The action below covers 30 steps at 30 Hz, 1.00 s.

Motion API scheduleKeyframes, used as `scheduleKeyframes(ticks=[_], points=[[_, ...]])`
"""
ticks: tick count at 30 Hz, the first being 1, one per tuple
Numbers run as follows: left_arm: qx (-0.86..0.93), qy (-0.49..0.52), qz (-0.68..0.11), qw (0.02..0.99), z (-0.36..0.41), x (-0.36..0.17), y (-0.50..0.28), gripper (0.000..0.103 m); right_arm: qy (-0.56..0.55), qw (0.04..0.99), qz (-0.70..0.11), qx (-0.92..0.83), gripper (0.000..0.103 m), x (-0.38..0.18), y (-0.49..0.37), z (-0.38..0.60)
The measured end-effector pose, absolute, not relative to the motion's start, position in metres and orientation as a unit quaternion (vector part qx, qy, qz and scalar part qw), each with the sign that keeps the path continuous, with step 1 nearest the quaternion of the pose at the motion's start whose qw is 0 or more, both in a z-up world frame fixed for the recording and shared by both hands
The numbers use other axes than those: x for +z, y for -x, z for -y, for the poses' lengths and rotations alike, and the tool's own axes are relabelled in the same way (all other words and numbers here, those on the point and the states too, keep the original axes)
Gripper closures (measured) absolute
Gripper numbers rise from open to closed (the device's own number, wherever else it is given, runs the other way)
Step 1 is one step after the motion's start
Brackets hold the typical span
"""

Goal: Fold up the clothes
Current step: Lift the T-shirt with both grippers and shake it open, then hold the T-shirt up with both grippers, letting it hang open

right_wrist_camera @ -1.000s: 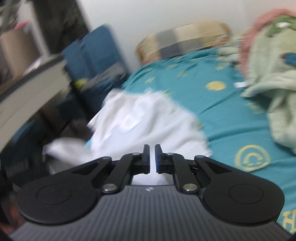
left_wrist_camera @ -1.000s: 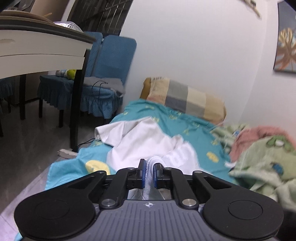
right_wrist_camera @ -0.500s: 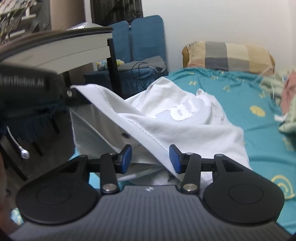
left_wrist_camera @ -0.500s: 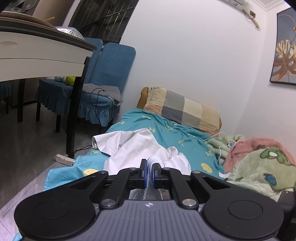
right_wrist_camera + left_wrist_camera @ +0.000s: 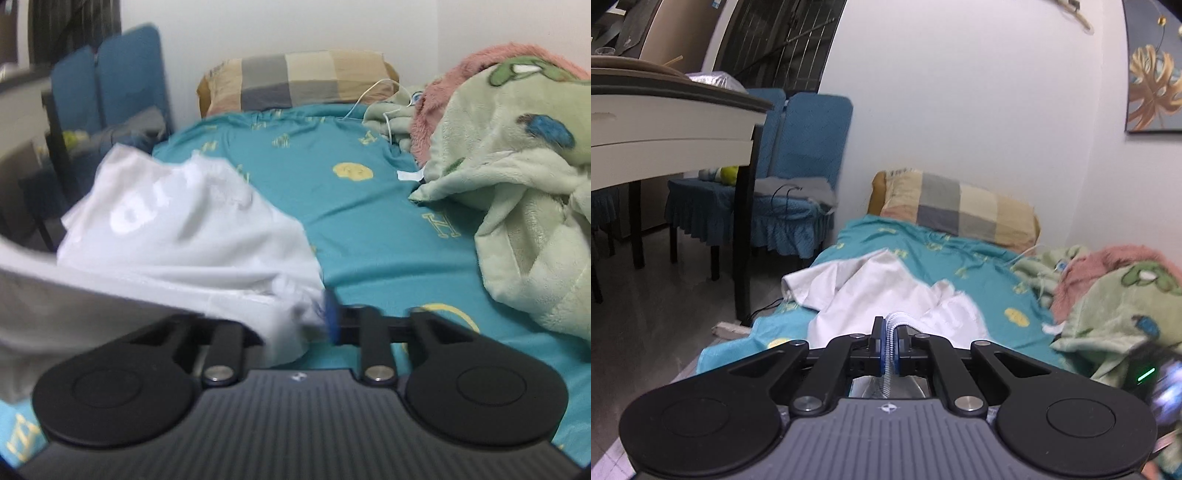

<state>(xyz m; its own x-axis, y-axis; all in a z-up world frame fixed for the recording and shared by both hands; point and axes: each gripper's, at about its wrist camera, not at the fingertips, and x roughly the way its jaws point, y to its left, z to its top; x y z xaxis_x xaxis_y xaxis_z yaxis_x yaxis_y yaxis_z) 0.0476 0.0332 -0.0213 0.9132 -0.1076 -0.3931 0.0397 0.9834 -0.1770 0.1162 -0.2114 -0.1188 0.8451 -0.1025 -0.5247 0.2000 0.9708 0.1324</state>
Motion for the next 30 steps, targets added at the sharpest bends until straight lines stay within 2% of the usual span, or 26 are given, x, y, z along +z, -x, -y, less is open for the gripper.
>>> scheduleKeyframes(ticks=[5,7,9,12,16,18,20,21,25,27,30], points=[[-0.031,0.078,-0.256,0.963,-0.034,-0.042,-0.064,0.096,-0.141,0.97,-0.192,-0.054,0.094,-0.083,-0.1,0.216],[-0.032,0.064,-0.278,0.958,-0.03,-0.052,-0.068,0.084,-0.149,0.971,-0.18,-0.048,0.094,-0.076,-0.096,0.216],[-0.034,0.051,-0.3,0.952,-0.025,-0.062,-0.071,0.076,-0.152,0.971,-0.178,-0.044,0.094,-0.072,-0.096,0.216],[-0.033,0.009,-0.333,0.942,-0.013,-0.079,-0.077,0.051,-0.16,0.971,-0.174,-0.038,0.094,-0.067,-0.096,0.217],[-0.003,-0.058,-0.394,0.917,-0.002,-0.106,-0.082,0.049,-0.172,0.973,-0.149,-0.042,0.094,-0.057,-0.09,0.222],[0.015,-0.025,-0.418,0.908,-0.014,-0.112,-0.086,0.048,-0.176,0.974,-0.136,-0.05,0.094,-0.053,-0.088,0.224],[0.03,0.034,-0.427,0.903,-0.032,-0.112,-0.088,0.05,-0.172,0.974,-0.134,-0.066,0.094,-0.053,-0.088,0.226],[0.039,0.065,-0.419,0.905,-0.043,-0.108,-0.086,0.056,-0.165,0.974,-0.138,-0.077,0.094,-0.055,-0.09,0.227],[0.075,0.126,-0.357,0.923,-0.067,-0.088,-0.078,0.067,-0.107,0.968,-0.196,-0.114,0.093,-0.076,-0.106,0.223],[0.079,0.135,-0.328,0.932,-0.069,-0.076,-0.076,0.084,-0.102,0.961,-0.233,-0.112,0.093,-0.089,-0.115,0.222],[0.076,0.139,-0.283,0.946,-0.069,-0.057,-0.072,0.094,-0.099,0.964,-0.224,-0.102,0.094,-0.084,-0.114,0.218]])
